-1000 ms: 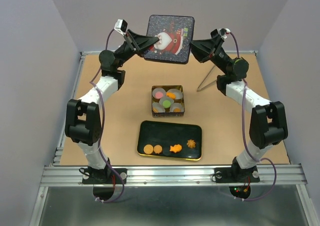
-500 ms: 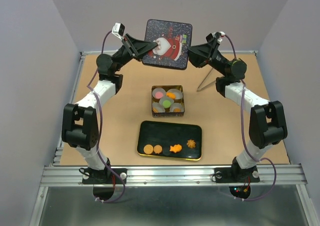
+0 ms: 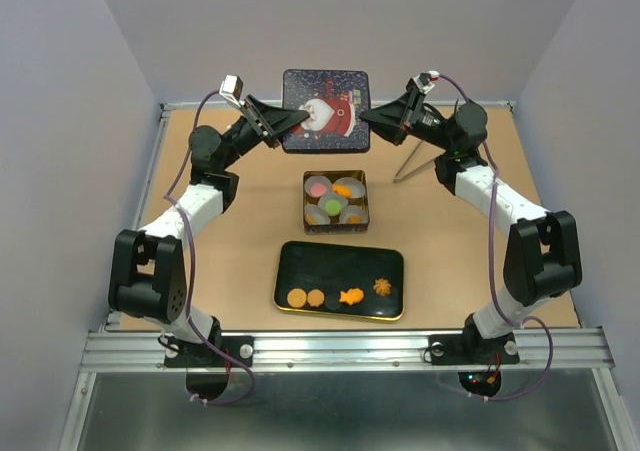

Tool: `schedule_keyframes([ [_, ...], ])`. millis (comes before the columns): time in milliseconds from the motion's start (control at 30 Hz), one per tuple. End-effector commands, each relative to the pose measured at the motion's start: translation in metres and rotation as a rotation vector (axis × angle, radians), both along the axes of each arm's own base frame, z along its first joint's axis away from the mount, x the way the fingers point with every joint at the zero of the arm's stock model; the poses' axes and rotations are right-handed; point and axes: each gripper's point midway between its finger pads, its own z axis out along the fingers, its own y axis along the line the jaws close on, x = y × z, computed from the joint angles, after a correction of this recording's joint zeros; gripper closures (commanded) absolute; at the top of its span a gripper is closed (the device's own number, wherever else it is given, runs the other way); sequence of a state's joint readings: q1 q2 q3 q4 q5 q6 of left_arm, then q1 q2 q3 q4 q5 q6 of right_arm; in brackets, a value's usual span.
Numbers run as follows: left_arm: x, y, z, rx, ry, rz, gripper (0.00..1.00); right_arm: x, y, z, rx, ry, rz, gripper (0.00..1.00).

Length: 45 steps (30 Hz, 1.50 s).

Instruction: Pack the cookies

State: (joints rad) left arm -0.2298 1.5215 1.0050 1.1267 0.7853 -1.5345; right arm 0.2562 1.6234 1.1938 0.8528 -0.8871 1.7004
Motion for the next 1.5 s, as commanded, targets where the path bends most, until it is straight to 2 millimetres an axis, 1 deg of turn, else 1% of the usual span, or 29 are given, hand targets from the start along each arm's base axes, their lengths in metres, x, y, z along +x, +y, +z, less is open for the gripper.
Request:
schedule_keyframes([
  [0,-0.027,-0.001,0.014,0.070,-0.177,-0.010,0.94,0.000,0.005,-0.023,-0.079,0.066,0.018,0.94],
  [33,-0.025,-0.001,0.007,0.087,-0.153,-0.006,0.92,0.001,0.005,-0.027,-0.085,0.075,0.019,0.96],
  [67,-0.025,-0.002,0.003,0.097,-0.146,-0.009,0.85,0.001,0.006,-0.031,-0.092,0.083,0.023,0.96],
  [100,-0.022,-0.003,-0.005,0.118,-0.129,-0.003,0.81,0.003,0.006,-0.040,-0.105,0.099,0.024,0.97],
  [167,-0.020,-0.004,-0.014,0.139,-0.112,-0.003,0.75,0.004,0.007,-0.050,-0.118,0.116,0.024,0.97],
  [200,-0.019,-0.004,-0.019,0.152,-0.106,0.000,0.70,0.004,0.007,-0.057,-0.131,0.124,0.025,0.98],
  [233,-0.016,-0.004,-0.029,0.172,-0.081,0.001,0.69,0.004,0.007,-0.067,-0.141,0.144,0.027,0.99],
  [300,-0.016,-0.005,-0.038,0.192,-0.075,-0.002,0.64,0.005,0.007,-0.082,-0.160,0.163,0.023,1.00],
  [333,-0.015,-0.006,-0.048,0.211,-0.057,-0.005,0.62,0.005,0.007,-0.087,-0.167,0.169,0.023,1.00],
  [367,-0.013,-0.006,-0.055,0.223,-0.044,-0.007,0.57,0.004,0.007,-0.100,-0.180,0.188,0.021,0.99],
  [400,-0.013,-0.006,-0.059,0.232,-0.037,-0.009,0.55,0.004,0.007,-0.105,-0.187,0.195,0.020,1.00],
  [433,-0.012,-0.007,-0.068,0.250,-0.010,-0.012,0.50,0.003,0.006,-0.111,-0.193,0.204,0.018,1.00],
  [467,-0.011,-0.007,-0.075,0.270,-0.012,-0.006,0.44,0.002,0.006,-0.120,-0.203,0.215,0.015,0.99],
  [533,-0.009,-0.006,-0.090,0.305,0.028,-0.005,0.39,0.000,0.005,-0.129,-0.212,0.225,0.011,0.99],
  [567,-0.008,-0.006,-0.094,0.317,0.034,-0.001,0.32,0.000,0.005,-0.133,-0.217,0.229,0.006,1.00],
  [633,-0.007,-0.005,-0.107,0.356,0.056,0.004,0.28,-0.002,0.004,-0.142,-0.230,0.237,0.006,0.99],
  [700,-0.005,-0.005,-0.116,0.389,0.055,0.010,0.23,-0.004,0.003,-0.150,-0.241,0.244,0.005,1.00],
  [900,0.002,0.000,-0.149,0.489,0.123,0.034,0.23,-0.008,0.002,-0.171,-0.271,0.253,0.007,1.00],
  [967,0.008,0.005,-0.165,0.563,0.159,0.067,0.23,-0.010,0.001,-0.179,-0.282,0.262,0.008,1.00],
  [1000,0.011,0.008,-0.173,0.594,0.177,0.080,0.25,-0.011,0.000,-0.182,-0.289,0.261,0.005,1.00],
  [1033,0.012,0.012,-0.184,0.644,0.200,0.091,0.25,-0.011,-0.001,-0.185,-0.294,0.264,0.002,1.00],
  [1067,0.012,0.012,-0.188,0.657,0.206,0.090,0.25,-0.013,-0.003,-0.194,-0.305,0.275,0.001,1.00],
  [1100,0.012,0.013,-0.192,0.668,0.214,0.092,0.26,-0.014,-0.003,-0.197,-0.311,0.278,0.002,1.00],
  [1267,0.014,0.017,-0.207,0.702,0.241,0.104,0.26,-0.021,-0.005,-0.221,-0.349,0.306,0.007,1.00],
  [1467,0.020,0.014,-0.213,0.710,0.249,0.101,0.27,-0.026,-0.008,-0.250,-0.396,0.329,0.001,1.00],
])
